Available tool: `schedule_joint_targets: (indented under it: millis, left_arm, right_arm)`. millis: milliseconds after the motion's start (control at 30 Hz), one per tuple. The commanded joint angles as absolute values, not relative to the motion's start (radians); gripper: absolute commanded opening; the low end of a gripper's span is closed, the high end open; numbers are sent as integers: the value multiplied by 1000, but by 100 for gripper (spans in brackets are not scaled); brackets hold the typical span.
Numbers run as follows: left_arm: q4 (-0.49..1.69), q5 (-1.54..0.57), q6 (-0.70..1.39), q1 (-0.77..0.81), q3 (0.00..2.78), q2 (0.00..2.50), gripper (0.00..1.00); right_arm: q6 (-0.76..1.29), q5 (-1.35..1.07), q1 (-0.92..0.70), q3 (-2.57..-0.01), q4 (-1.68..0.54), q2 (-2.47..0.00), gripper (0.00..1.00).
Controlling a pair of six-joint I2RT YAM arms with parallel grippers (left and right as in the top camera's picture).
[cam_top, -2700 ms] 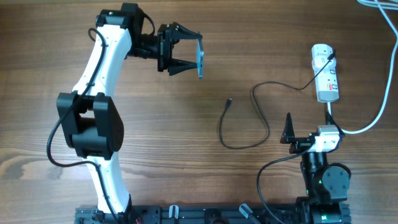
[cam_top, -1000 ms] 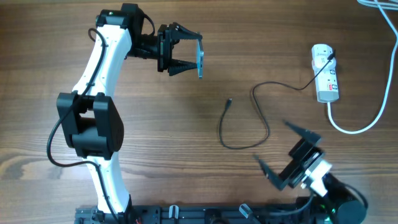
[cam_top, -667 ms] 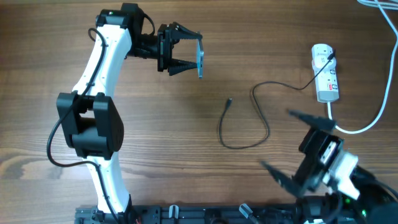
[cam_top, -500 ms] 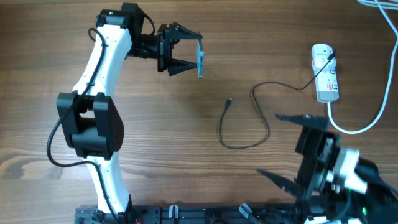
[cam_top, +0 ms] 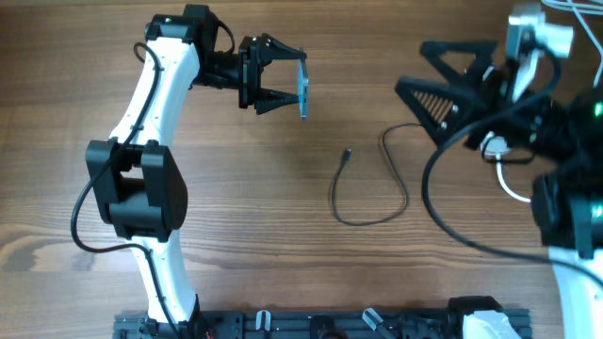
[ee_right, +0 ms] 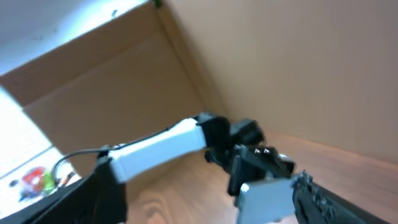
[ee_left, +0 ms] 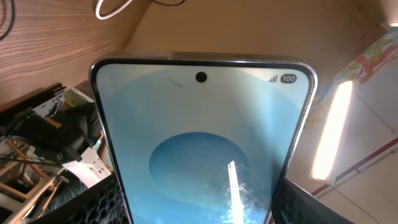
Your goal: Plug charger to phone and switch on socket
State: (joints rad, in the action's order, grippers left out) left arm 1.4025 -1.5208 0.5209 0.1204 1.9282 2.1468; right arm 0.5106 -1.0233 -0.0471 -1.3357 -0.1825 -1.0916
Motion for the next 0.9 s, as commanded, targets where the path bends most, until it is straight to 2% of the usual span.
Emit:
schedule_joint_targets:
  millis: [0,133,233,400,500,667,733,800,867]
  left_arm:
    - [1403,-1571,502,116,1930,2113,73]
    - [1403,-1570,502,116,1930,2113,72]
    - [1403,-1570,503,116,1930,2113,72]
    - [1401,-1465,552,116,1930,2113,72]
    - [1357,-1384,611,116,1930,2113,71]
    - [1324,-1385,649,116,1930,2113,71]
    - [1324,-1385,665,116,1930,2113,71]
    - [1324,-1385,691,116,1930,2113,72]
    - [1324,-1387,712,116,1930,2113,72]
  right_arm:
    - [673,-1150,-76,-1377,-85,-1166,100]
    - [642,-1089,-189,-1382,-107,-1219,99]
    - [572,-902,-279,-1391,-220,-1246,99]
    - [436,-376,-429,-1585,-662,-1348,100]
    - [451,-91,-527,-1790,-934,-1455,100]
    - [534,94,-626,-1896,-1072,-1563,99]
    - [577,99,-659,-1896,-1074,-1600,91]
    - [616,121,-677,-1896,-1073,-1625,78]
    - [662,162,-691,-1896,-1074,-1647,71]
